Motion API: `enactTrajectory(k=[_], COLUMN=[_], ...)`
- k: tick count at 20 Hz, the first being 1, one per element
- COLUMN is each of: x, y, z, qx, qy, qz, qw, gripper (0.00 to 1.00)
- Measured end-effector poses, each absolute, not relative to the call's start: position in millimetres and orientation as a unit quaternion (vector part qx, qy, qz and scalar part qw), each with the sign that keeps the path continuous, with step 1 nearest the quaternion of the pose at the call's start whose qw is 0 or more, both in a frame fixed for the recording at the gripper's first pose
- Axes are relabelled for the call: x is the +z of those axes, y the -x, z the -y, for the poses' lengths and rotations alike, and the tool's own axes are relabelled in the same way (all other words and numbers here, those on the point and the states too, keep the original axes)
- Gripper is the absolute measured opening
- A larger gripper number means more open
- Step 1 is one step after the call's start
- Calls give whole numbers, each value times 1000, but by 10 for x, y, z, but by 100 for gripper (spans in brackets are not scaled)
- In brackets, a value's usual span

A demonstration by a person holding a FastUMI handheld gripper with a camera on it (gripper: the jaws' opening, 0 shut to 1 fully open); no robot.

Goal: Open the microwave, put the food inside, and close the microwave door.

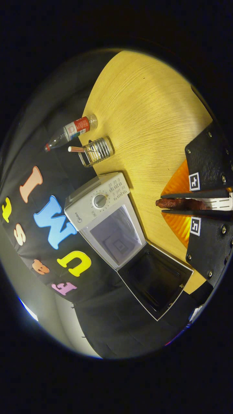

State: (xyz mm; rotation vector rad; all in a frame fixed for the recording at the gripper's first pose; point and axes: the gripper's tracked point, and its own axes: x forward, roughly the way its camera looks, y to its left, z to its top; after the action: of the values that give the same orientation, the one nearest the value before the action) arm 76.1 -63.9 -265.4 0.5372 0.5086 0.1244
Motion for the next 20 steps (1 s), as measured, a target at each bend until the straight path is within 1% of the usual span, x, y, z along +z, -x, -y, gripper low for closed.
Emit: enactTrajectory(k=[6,9,10,12,14,20], x=[-2716,-2610,-2624,-2604,-2476,-2040], y=[-692,-692,-710,-741,-801,-1047], z=[411,341,305,269,321,83], qx=[78,95,98,94,79,94], qy=[-274,-261,-266,-262,-249,-239], qz=[-273,-250,-249,-252,-239,-210], qw=[919,928,926,927,935,943], gripper=[15,15,12,12,12,11])
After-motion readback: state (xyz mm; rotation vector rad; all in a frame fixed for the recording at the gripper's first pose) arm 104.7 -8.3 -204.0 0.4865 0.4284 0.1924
